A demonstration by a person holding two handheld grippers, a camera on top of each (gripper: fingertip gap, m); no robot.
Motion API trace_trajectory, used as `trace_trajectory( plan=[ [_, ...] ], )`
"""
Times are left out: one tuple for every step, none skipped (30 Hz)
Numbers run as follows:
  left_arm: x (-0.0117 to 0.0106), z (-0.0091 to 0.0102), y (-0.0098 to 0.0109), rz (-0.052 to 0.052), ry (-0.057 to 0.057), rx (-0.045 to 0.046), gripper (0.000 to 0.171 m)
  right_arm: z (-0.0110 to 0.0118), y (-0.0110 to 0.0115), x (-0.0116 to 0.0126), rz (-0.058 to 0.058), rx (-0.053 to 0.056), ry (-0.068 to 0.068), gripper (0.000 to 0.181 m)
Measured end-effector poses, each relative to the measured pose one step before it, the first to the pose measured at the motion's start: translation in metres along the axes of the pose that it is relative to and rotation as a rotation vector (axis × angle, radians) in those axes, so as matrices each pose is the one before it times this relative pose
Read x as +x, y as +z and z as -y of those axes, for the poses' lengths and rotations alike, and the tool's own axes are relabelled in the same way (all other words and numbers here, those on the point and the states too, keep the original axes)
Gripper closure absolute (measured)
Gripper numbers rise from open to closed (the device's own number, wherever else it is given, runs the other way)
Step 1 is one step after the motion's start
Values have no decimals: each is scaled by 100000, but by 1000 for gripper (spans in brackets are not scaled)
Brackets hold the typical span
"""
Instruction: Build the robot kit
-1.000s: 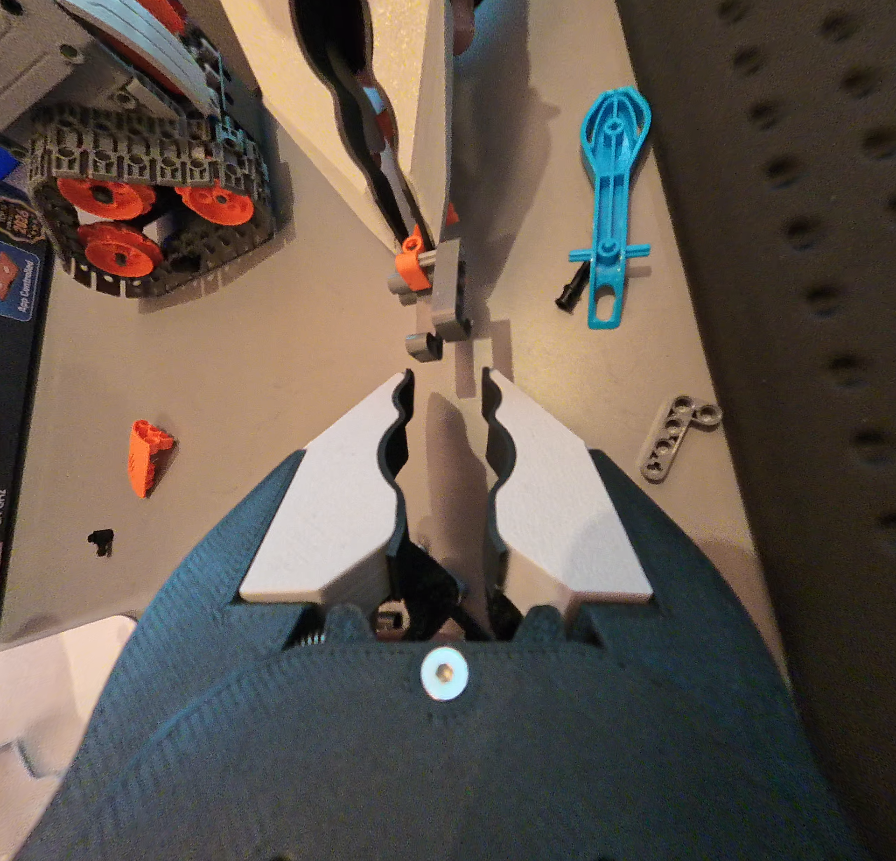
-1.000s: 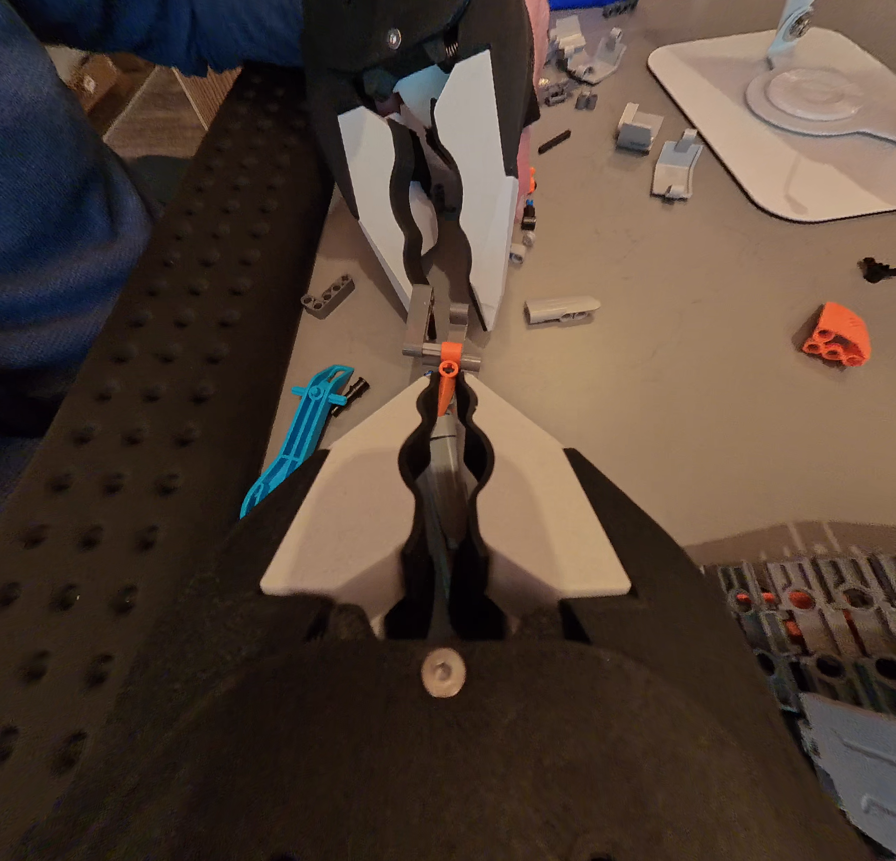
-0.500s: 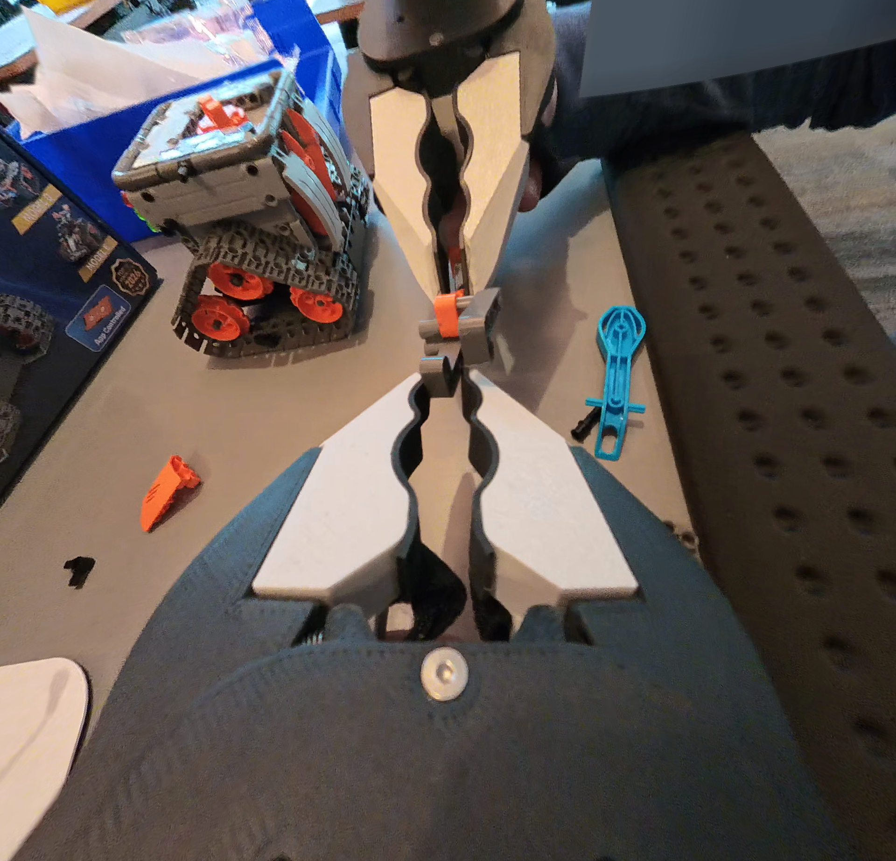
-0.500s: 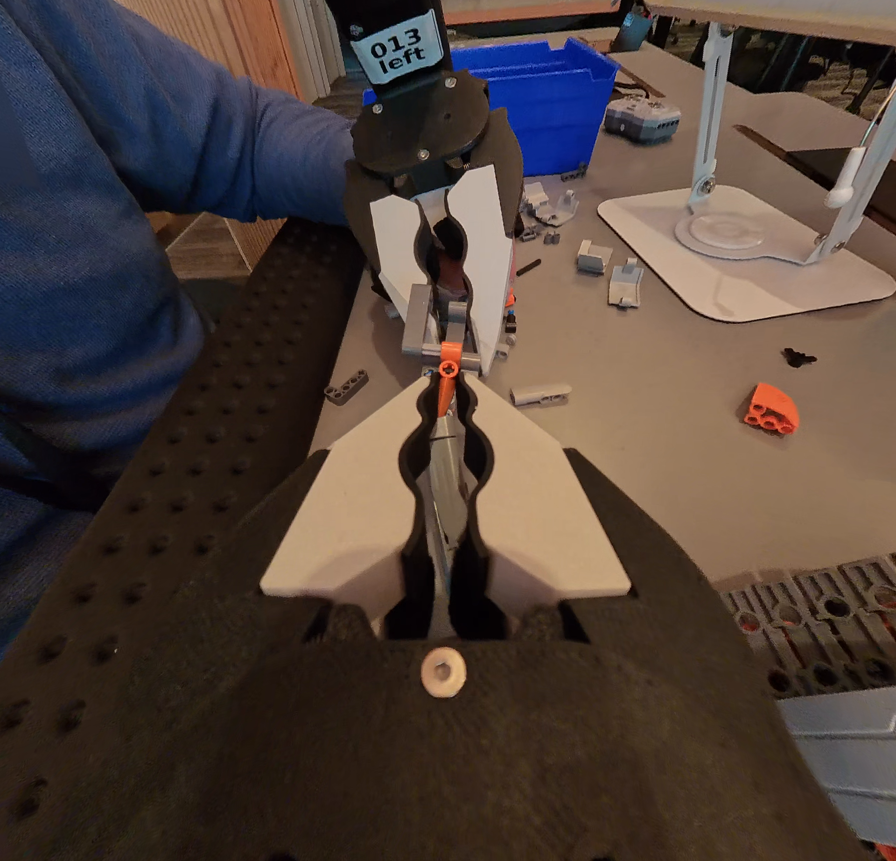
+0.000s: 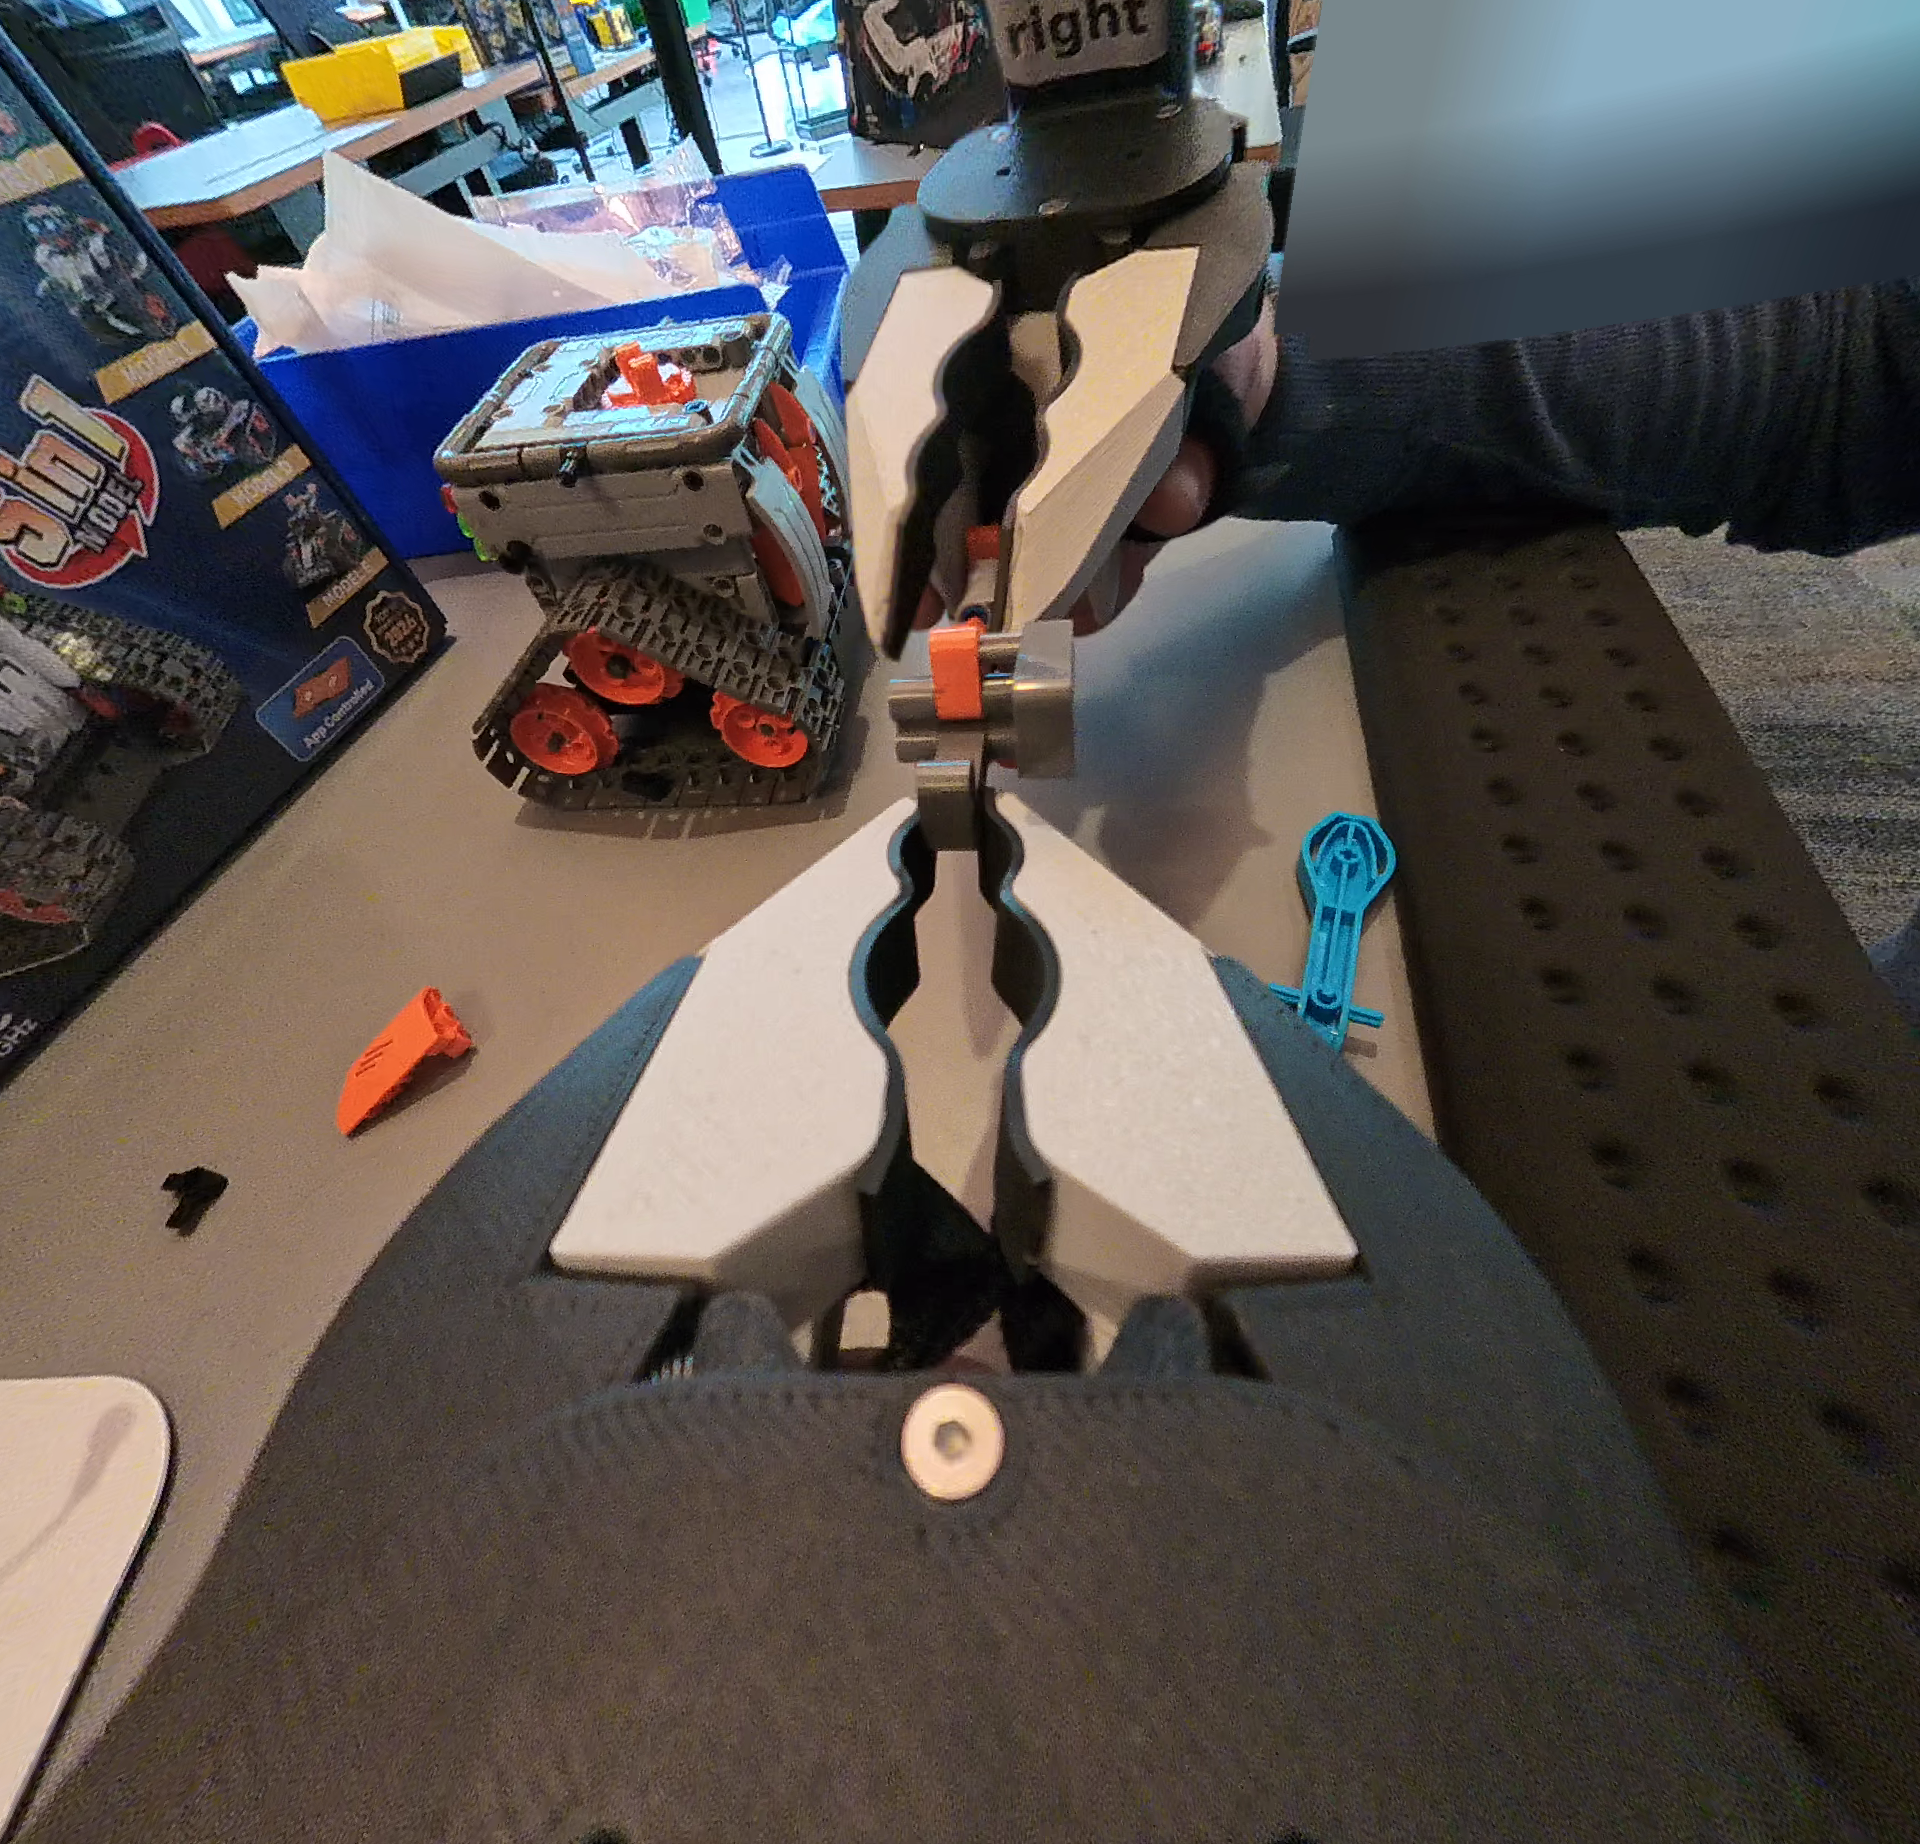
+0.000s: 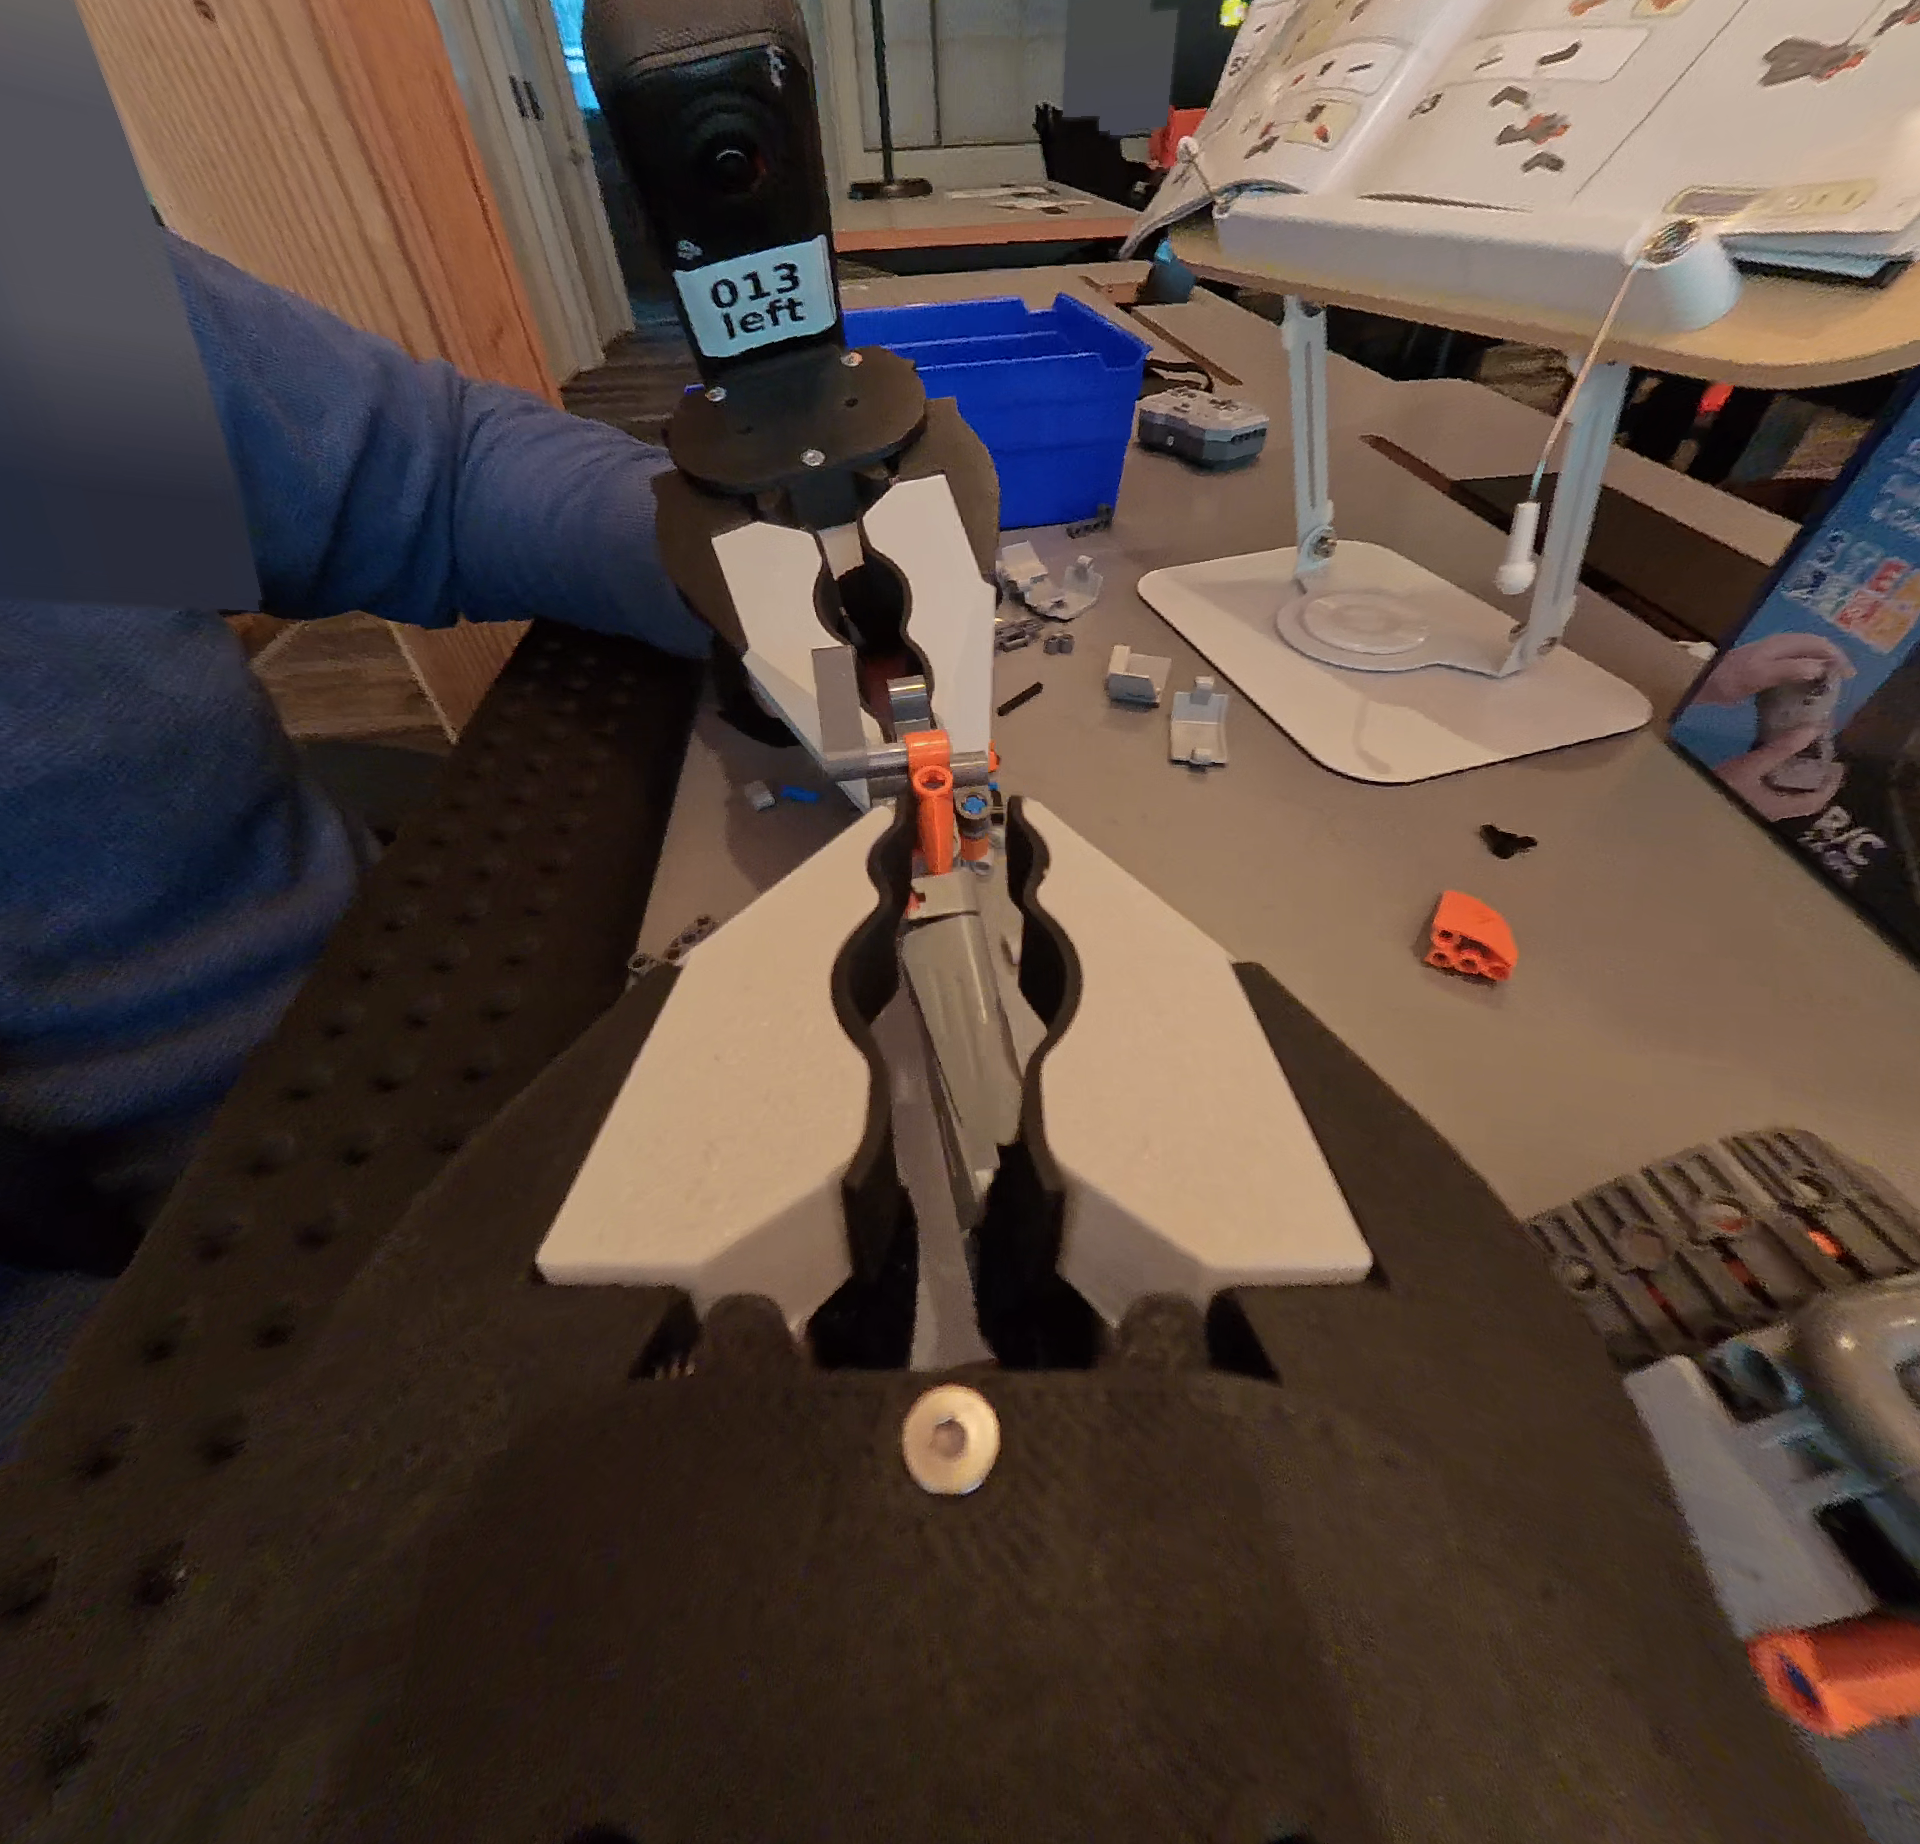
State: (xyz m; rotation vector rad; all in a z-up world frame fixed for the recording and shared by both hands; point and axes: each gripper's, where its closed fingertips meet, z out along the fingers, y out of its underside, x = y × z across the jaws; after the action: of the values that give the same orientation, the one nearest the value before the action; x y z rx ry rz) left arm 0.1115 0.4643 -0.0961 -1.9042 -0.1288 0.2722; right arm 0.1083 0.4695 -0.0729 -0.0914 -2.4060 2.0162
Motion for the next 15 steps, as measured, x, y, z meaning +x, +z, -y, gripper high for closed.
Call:
trace_trajectory(
  plan=[
    [-173,7,-31,1091,-494,-333,166,60,-128,220,-1843,-610,-1224,163],
    [-195,11,-50,1271,93,-205,166,-17,-152,310,-2965,-1228,-2799,161],
    [-64,-48,-35,268,-329,-716,166,-142,-122,189,-2950,-2202,-4404,160],
    [-120,5,-28,597,-741,-226,166,-21,-117,151,-3178,-1856,-4605,159],
    [-195,74,-40,977,-931,349,167,185,-168,154,-3417,-837,-4816,158],
    [-220,-7,-20,983,-1064,-291,167,389,-258,115,-2834,-71,-4134,157],
    [-232,-18,-33,834,-966,-239,167,485,-305,118,-3023,0,-4992,157],
    [-173,84,-71,394,-936,563,167,472,-300,111,-3491,-511,-6206,158],
    [-121,54,-66,24,-1131,285,167,499,-233,114,-3745,-736,-6507,158],
    [-115,34,-43,135,-1107,94,167,408,-96,-152,-2205,-1518,-6159,158],
    [-108,72,-29,260,-867,342,167,359,103,-466,-338,-1753,-5693,158],
    [-17,79,3,6,-719,258,167,365,295,-502,-185,-1488,-4987,158],
    [4,41,43,246,-367,-232,167,296,468,-465,-252,-1493,-4065,158],
    [78,86,68,366,96,-78,167,314,519,-447,-45,-792,-3421,157],
    [175,111,77,10,322,75,167,211,519,-203,-1046,-936,-3090,159]
  ],
)
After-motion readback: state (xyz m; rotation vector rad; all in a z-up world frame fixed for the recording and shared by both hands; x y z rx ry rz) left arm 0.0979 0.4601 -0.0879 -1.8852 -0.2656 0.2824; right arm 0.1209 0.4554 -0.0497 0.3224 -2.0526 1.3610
